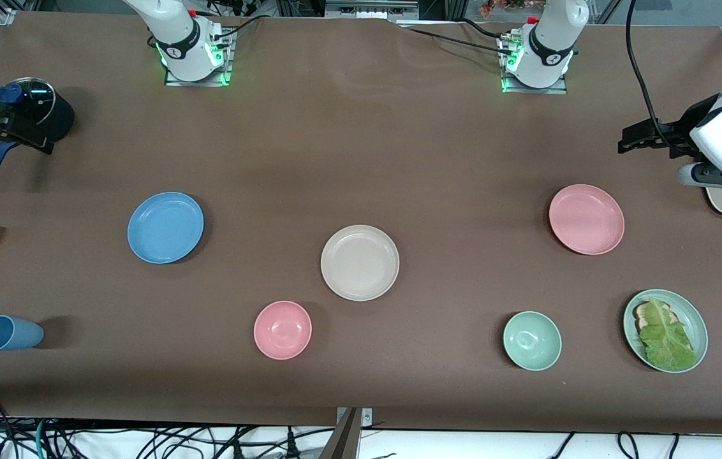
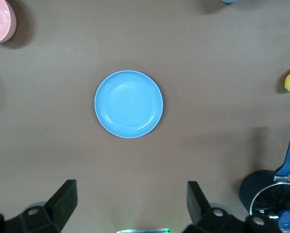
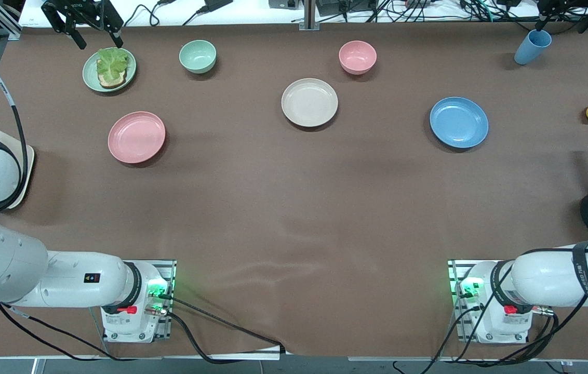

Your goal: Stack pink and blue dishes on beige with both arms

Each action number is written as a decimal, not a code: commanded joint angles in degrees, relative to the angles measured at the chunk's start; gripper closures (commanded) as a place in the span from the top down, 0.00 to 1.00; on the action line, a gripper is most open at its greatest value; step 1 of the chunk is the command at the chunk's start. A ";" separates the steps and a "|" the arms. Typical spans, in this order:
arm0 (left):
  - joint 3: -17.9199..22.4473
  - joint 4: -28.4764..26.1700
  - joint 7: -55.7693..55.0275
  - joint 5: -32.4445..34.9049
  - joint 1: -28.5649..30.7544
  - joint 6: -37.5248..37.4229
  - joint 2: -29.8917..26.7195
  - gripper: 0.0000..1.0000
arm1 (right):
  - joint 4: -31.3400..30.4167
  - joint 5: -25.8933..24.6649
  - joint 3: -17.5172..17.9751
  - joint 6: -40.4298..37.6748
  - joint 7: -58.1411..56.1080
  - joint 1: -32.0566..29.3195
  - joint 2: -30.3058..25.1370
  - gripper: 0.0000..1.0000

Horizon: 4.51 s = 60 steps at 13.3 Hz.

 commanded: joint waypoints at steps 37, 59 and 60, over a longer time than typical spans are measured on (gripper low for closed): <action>-0.18 4.56 0.83 0.68 -2.28 5.64 11.50 1.00 | 0.41 0.31 -0.06 -1.23 -0.23 0.54 -0.24 1.00; 13.00 -26.45 30.62 -7.57 1.77 36.91 8.52 1.00 | 0.41 0.31 -0.06 -1.31 -0.32 0.54 -0.24 1.00; 13.00 -28.38 30.71 -7.58 1.68 38.85 7.90 1.00 | 0.41 0.31 -0.06 -1.23 -0.32 0.54 -0.24 1.00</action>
